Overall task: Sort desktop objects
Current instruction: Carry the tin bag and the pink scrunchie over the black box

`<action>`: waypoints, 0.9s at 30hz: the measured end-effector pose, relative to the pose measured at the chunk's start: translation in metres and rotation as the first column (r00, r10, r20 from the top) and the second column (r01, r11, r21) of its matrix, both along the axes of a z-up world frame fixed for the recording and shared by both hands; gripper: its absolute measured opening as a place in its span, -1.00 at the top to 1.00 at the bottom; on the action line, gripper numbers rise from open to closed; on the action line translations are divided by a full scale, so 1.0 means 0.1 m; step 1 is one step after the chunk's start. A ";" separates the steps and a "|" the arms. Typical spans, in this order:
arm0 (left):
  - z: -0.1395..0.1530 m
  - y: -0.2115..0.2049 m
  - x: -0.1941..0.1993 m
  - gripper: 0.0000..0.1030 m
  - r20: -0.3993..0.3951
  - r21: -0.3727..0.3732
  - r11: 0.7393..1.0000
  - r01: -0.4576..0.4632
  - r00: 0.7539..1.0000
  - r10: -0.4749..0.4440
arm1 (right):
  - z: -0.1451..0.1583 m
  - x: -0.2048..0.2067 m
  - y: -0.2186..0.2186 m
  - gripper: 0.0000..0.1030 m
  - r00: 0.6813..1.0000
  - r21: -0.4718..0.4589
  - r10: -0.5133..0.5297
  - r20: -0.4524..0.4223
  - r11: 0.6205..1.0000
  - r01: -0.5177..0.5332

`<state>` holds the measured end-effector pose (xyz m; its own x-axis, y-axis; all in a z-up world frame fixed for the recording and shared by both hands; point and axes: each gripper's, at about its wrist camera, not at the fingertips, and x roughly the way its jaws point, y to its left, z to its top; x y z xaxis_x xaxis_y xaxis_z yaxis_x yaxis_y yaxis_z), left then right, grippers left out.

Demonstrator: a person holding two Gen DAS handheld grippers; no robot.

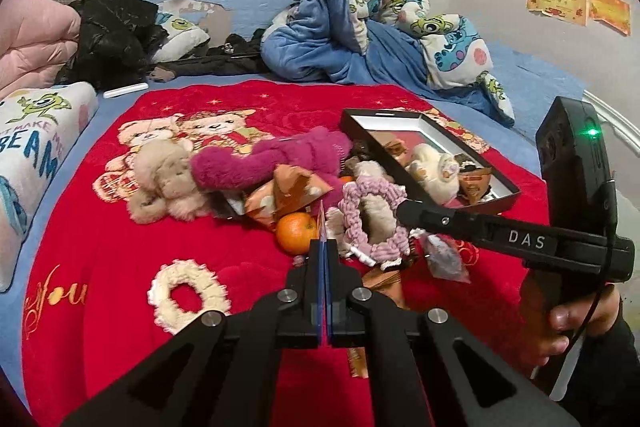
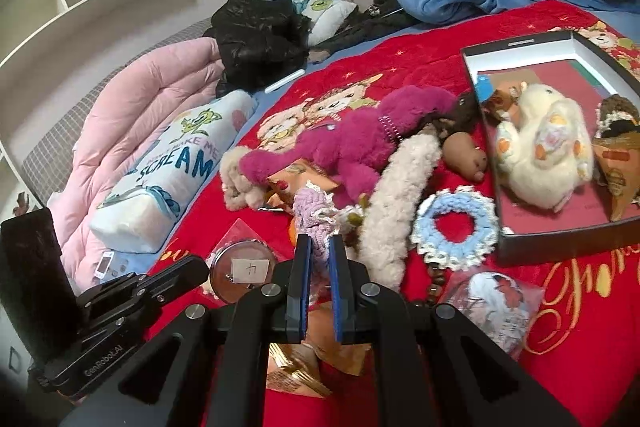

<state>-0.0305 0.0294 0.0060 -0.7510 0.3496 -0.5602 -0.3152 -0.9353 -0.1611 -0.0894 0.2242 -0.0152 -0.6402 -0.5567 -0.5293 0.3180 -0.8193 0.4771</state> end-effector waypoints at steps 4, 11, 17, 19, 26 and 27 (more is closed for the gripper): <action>0.09 0.18 0.01 1.00 -0.025 -0.005 1.000 0.022 0.999 -0.022 | 0.08 0.05 0.23 0.82 0.999 -0.021 -0.042 -0.021 0.999 0.042; 0.23 0.55 0.02 1.00 -0.033 -0.007 0.998 0.065 0.997 -0.065 | 0.25 0.17 0.77 0.82 0.989 -0.055 -0.135 -0.066 0.990 0.132; 0.26 1.01 0.02 1.00 -0.028 -0.008 0.993 0.118 0.993 -0.118 | 0.33 0.35 1.38 0.82 0.966 -0.097 -0.245 -0.086 0.967 0.236; 0.28 1.18 0.03 1.00 -0.031 0.008 0.989 0.150 0.988 -0.150 | 0.34 0.42 1.59 0.81 0.956 -0.109 -0.281 -0.085 0.956 0.272; 0.31 1.68 0.06 1.00 -0.036 0.045 0.976 0.214 0.977 -0.212 | 0.30 0.75 2.17 0.81 0.922 -0.126 -0.381 -0.076 0.920 0.370; 0.31 1.72 0.06 1.00 -0.035 0.045 0.975 0.219 0.976 -0.217 | 0.29 0.78 2.23 0.81 0.918 -0.129 -0.390 -0.075 0.916 0.379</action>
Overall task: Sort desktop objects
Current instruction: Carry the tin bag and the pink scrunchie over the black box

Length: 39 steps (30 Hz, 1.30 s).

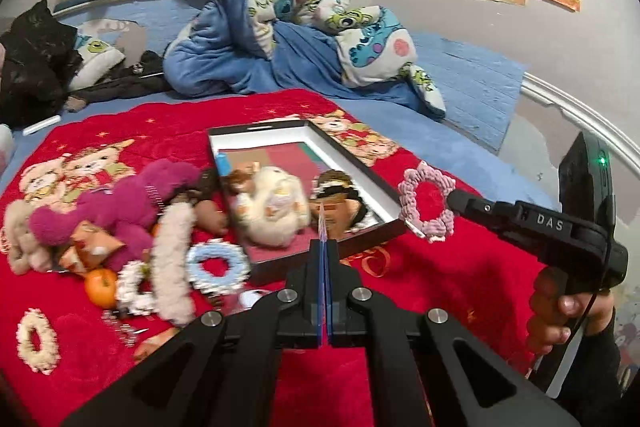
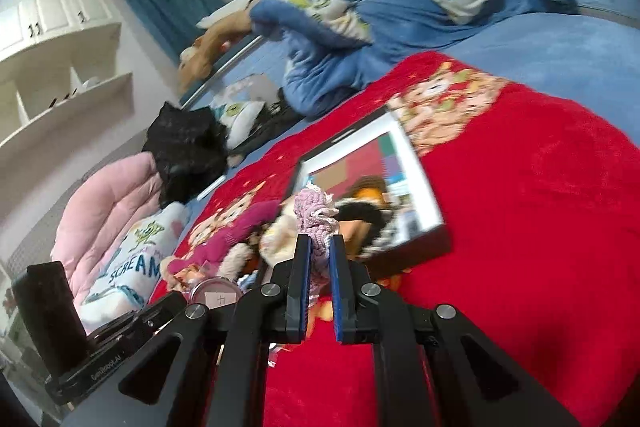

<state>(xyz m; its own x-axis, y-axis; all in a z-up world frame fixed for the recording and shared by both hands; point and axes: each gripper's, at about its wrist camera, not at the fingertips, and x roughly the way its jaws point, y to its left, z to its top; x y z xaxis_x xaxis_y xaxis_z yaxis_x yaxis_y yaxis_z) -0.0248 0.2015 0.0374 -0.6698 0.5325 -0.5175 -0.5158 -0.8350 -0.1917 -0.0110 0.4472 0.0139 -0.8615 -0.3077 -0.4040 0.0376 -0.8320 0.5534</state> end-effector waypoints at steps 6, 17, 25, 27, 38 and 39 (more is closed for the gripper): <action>0.00 0.18 -0.01 1.00 0.002 -0.005 1.000 0.015 1.000 -0.015 | -0.04 0.10 0.20 0.81 1.000 -0.007 -0.026 0.006 1.000 0.026; 0.06 0.27 -0.19 1.00 -0.002 -0.032 0.999 -0.003 1.000 0.003 | -0.06 -0.10 -0.03 0.81 1.000 0.026 0.003 0.023 1.000 -0.003; 0.08 0.29 -0.47 1.00 0.005 -0.031 0.999 -0.012 1.000 0.012 | -0.08 -0.31 -0.11 0.80 0.999 0.065 -0.017 0.033 0.998 0.015; 0.06 0.30 -0.56 1.00 0.009 -0.030 0.999 -0.014 1.000 0.015 | -0.11 -0.36 -0.11 0.80 0.999 0.071 -0.028 0.046 0.997 0.025; -0.10 0.47 -1.00 1.00 0.037 -0.035 0.999 0.010 0.999 -0.009 | -0.04 -0.58 -0.12 0.80 0.996 0.140 -0.084 0.010 0.987 0.081; -0.12 0.48 -1.04 1.00 0.037 -0.032 0.999 0.011 0.999 -0.010 | -0.04 -0.60 -0.12 0.80 0.996 0.150 -0.090 0.012 0.985 0.087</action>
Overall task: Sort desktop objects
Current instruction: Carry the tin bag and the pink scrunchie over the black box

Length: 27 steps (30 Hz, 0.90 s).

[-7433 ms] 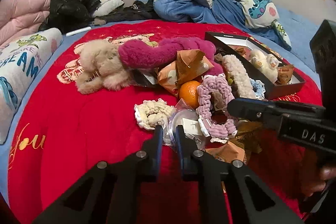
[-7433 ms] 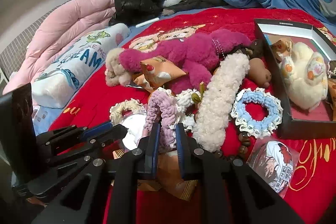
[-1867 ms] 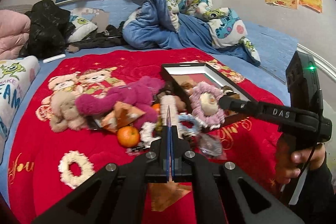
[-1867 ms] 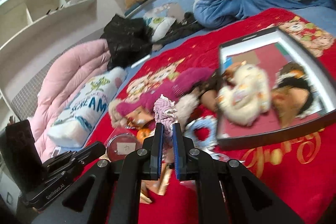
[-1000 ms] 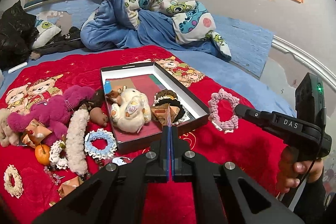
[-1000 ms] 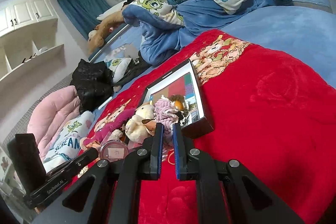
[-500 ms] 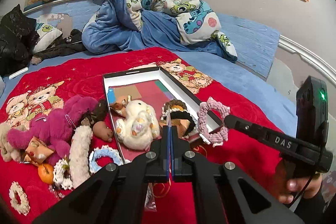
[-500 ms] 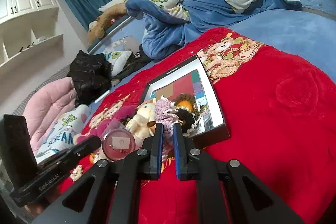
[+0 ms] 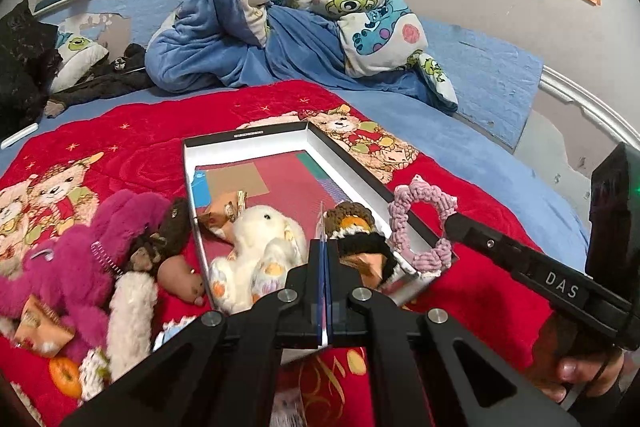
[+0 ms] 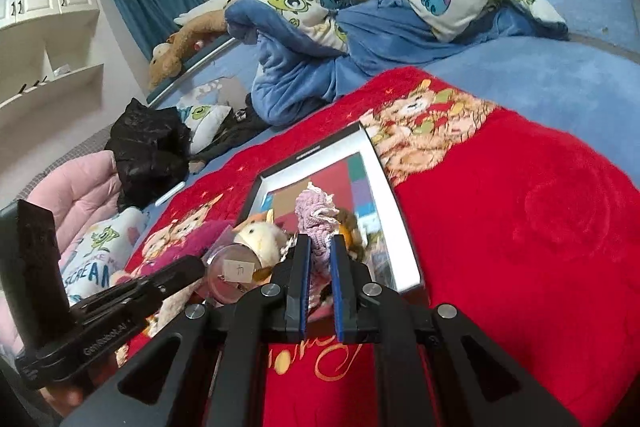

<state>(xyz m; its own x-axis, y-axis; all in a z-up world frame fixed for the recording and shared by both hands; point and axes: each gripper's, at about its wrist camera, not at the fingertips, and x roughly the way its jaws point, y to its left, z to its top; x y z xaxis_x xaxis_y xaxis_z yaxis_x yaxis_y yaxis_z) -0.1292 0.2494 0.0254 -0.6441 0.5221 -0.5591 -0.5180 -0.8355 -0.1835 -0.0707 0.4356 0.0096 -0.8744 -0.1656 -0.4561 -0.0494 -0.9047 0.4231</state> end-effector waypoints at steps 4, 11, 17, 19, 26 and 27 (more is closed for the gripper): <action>-0.07 0.02 -0.12 1.00 -0.008 0.026 1.000 -0.007 1.000 0.007 | -0.06 -0.10 0.05 0.80 0.999 0.024 -0.027 0.032 0.999 0.027; -0.27 -0.03 -0.25 1.00 0.025 0.050 0.999 -0.006 1.000 0.005 | -0.10 -0.14 0.06 0.79 0.996 0.110 -0.073 0.058 0.992 0.066; -0.32 0.06 -0.11 1.00 -0.032 0.013 1.000 0.019 0.999 -0.018 | -0.17 -0.28 -0.10 0.78 0.987 0.227 -0.122 0.109 0.969 0.095; -0.33 0.06 -0.09 1.00 -0.038 0.014 1.000 0.012 0.999 -0.011 | -0.19 -0.30 -0.14 0.78 0.983 0.256 -0.145 0.114 0.960 0.112; -0.39 0.02 -0.12 1.00 -0.029 0.010 0.999 -0.033 0.999 0.033 | -0.28 -0.34 -0.05 0.75 0.972 0.247 -0.181 0.147 0.959 0.142; -0.39 0.01 -0.12 1.00 -0.031 0.007 0.999 -0.035 0.999 0.036 | -0.28 -0.33 -0.03 0.76 0.973 0.231 -0.179 0.146 0.963 0.142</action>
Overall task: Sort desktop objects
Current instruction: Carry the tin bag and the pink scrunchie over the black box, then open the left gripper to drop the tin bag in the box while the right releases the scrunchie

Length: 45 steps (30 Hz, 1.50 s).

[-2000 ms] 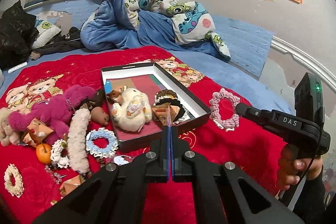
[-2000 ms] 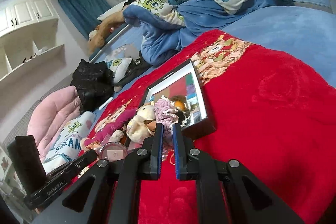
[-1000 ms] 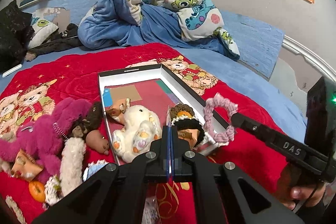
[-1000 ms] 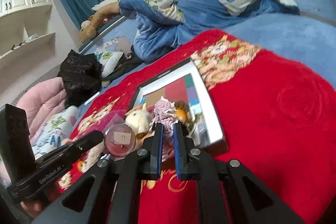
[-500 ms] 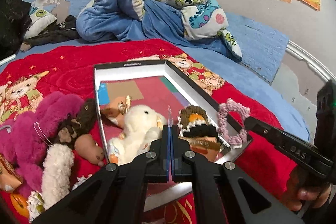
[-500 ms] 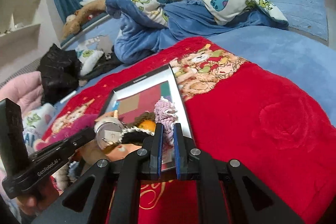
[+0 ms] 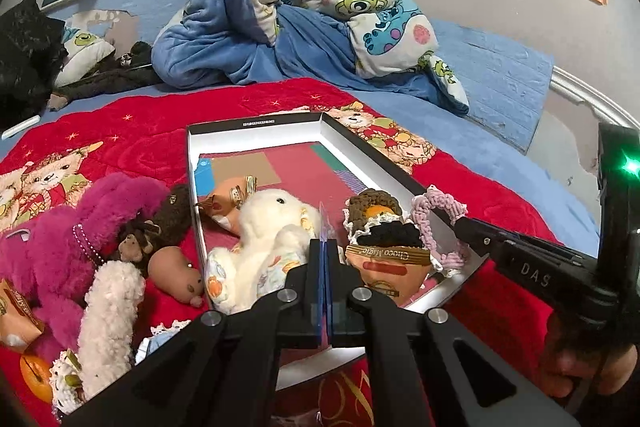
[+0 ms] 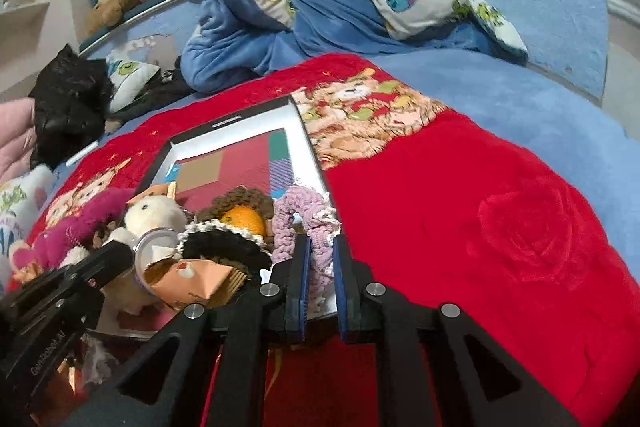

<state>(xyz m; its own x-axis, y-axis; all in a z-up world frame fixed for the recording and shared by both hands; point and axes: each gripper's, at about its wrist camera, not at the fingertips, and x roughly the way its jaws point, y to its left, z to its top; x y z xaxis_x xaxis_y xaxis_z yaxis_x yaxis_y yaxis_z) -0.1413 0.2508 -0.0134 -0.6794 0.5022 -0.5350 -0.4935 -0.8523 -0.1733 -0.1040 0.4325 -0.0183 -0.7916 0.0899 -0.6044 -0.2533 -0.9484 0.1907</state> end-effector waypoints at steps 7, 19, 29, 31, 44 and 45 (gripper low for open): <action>-0.01 0.03 0.04 1.00 -0.030 -0.035 0.999 -0.013 0.999 0.012 | -0.02 -0.04 -0.07 0.71 1.000 0.023 0.008 0.014 1.000 -0.008; -0.01 0.04 0.06 0.99 -0.040 -0.049 0.999 -0.018 0.999 0.016 | -0.03 -0.05 -0.12 0.65 1.000 0.035 0.023 0.015 0.999 -0.023; -0.01 0.05 0.06 0.97 -0.039 -0.051 0.999 -0.019 0.999 0.017 | -0.04 -0.06 -0.20 0.32 0.997 0.034 0.068 0.025 0.997 -0.068; -0.03 0.06 0.06 0.81 -0.031 -0.056 0.998 -0.016 0.999 0.015 | -0.03 -0.06 -0.21 0.23 0.997 0.030 0.079 0.022 0.996 -0.079; -0.02 0.23 0.29 -0.91 -0.076 -0.127 0.991 0.040 0.996 -0.050 | 0.04 0.01 -0.19 -0.64 0.991 -0.053 0.130 -0.019 0.990 -0.131; -0.01 0.24 0.31 -0.92 -0.088 -0.131 0.991 0.041 0.995 -0.053 | 0.04 0.02 -0.17 -0.70 0.989 -0.086 0.145 -0.035 0.985 -0.148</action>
<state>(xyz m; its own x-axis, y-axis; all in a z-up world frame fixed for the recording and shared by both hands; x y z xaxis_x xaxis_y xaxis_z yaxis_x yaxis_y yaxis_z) -0.1101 0.2745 -0.0147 -0.7054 0.4657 -0.5344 -0.5422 -0.8401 -0.0165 -0.1020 0.4158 -0.0140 -0.8093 -0.0812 -0.5817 -0.1060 -0.9540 0.2806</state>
